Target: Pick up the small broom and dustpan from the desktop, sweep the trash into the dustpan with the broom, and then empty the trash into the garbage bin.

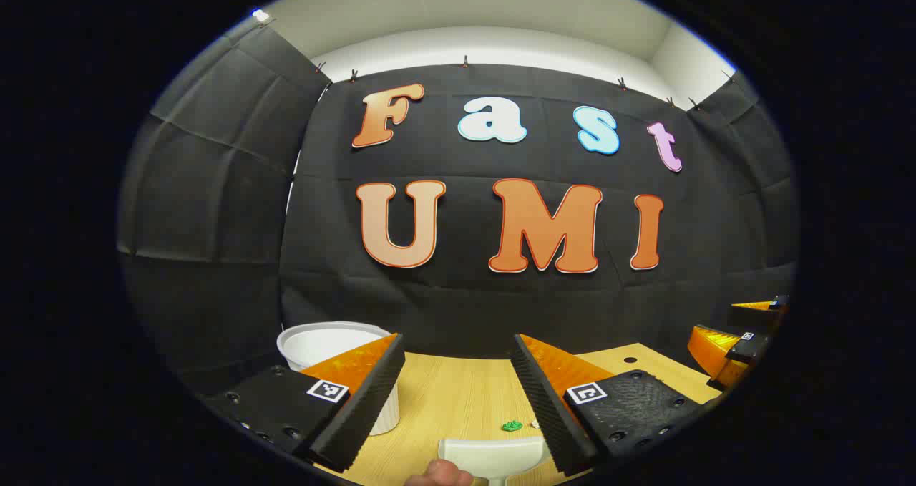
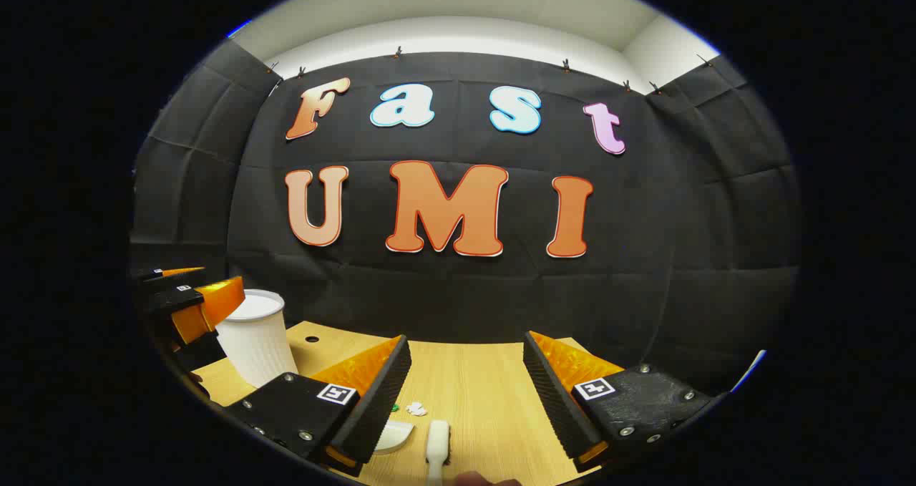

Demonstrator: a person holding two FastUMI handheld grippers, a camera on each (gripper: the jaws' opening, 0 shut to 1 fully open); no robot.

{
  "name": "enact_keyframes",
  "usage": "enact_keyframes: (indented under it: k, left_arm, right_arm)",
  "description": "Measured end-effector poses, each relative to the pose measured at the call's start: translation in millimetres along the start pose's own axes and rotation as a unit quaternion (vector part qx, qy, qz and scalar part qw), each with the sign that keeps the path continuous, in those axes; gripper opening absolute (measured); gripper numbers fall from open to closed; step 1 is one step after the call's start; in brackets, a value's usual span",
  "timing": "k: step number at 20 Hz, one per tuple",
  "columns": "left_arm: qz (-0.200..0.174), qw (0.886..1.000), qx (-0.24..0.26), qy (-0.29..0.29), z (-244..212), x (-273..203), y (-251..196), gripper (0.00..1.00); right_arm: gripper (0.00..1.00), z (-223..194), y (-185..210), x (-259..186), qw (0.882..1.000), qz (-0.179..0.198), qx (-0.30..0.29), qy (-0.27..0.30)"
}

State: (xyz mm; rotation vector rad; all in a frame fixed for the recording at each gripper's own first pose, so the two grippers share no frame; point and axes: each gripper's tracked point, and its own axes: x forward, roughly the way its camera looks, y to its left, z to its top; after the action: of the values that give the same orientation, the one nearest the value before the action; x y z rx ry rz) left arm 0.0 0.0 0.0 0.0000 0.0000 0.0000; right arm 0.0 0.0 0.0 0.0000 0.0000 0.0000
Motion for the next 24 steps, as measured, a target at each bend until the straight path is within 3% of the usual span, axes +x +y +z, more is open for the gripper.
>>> enact_keyframes:
  k: [15, 24]
  left_arm:
    - [-0.024, 0.999, 0.001, 0.049, -33.5, 9.3, -27.8, 0.95]
    - [-0.011, 1.000, 0.014, 0.021, -20.5, 5.7, -19.5, 0.95]
  right_arm:
    - [0.95, -24.4, 7.7, 8.4, 0.999, 0.018, -0.011, 0.031]
    - [0.95, -27.2, 9.1, 9.0, 0.999, 0.008, -0.007, 0.036]
